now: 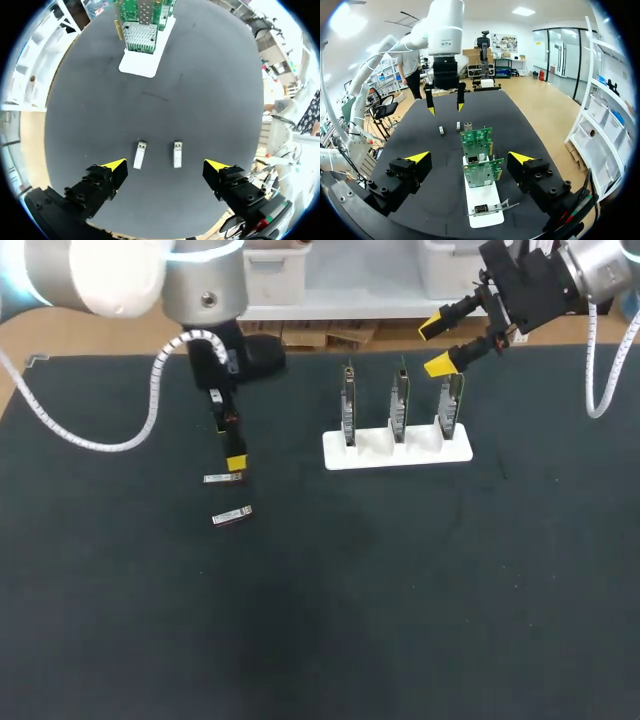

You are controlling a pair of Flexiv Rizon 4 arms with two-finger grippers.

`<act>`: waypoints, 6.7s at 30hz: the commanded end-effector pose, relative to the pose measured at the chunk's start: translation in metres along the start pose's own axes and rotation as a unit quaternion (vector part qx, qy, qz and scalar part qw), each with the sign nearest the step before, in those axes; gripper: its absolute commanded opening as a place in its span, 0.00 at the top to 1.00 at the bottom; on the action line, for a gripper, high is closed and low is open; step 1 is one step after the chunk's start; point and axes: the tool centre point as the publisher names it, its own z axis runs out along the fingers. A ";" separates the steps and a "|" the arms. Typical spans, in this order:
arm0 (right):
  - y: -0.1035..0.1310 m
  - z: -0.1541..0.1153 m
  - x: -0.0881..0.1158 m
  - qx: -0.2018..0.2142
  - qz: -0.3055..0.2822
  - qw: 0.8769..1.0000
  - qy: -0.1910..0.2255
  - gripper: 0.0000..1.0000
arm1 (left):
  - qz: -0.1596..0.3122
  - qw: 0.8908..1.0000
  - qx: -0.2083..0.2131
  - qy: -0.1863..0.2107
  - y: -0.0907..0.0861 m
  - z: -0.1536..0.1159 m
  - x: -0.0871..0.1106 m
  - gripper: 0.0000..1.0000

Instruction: Pick up the optical module with the left hand, and insert it into the network port with the right hand.

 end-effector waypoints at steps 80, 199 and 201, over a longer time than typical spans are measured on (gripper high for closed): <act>0.001 0.000 0.000 0.001 0.000 1.000 0.000 0.00 | 0.009 1.000 -0.005 0.005 0.018 0.055 0.031 0.00; 0.001 0.000 0.000 0.001 0.000 1.000 0.000 0.00 | 0.034 0.997 -0.022 -0.064 0.049 0.106 0.042 1.00; 0.001 0.000 0.000 0.001 0.000 1.000 0.000 0.00 | 0.039 0.996 -0.024 -0.078 0.048 0.105 0.043 1.00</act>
